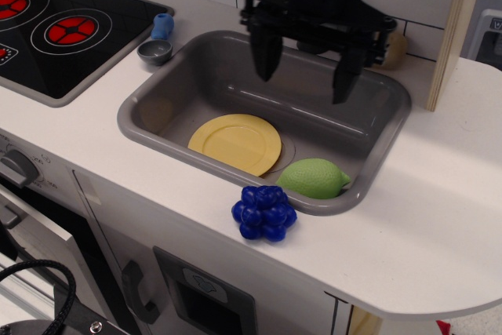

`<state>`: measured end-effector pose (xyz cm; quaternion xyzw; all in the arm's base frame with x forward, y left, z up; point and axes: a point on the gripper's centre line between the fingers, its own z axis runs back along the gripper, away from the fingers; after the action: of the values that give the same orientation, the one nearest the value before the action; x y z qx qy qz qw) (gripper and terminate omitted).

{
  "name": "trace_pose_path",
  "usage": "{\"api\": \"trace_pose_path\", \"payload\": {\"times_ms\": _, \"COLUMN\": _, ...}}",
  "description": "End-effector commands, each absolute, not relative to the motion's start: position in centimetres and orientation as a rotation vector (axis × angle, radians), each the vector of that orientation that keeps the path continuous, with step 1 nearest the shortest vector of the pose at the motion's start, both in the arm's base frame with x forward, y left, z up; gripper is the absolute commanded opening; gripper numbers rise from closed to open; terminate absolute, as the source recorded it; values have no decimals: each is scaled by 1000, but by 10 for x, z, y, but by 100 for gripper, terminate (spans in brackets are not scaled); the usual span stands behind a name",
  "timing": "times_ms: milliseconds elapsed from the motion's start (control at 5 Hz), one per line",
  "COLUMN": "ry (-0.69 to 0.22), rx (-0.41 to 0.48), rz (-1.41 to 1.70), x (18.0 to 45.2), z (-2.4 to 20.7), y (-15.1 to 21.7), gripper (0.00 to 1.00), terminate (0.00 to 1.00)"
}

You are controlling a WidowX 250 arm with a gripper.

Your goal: Put blueberries on plate sink

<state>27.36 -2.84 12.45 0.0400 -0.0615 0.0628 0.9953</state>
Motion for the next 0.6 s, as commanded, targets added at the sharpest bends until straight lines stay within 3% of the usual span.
{"api": "trace_pose_path", "payload": {"times_ms": 0, "ry": -131, "rx": 78, "rz": 26, "x": 238, "z": 125, "y": -19, "gripper": 100, "terminate": 0}}
{"api": "trace_pose_path", "payload": {"times_ms": 400, "ry": -93, "rx": 54, "rz": -58, "x": 218, "z": 109, "y": -24, "gripper": 100, "terminate": 0}}
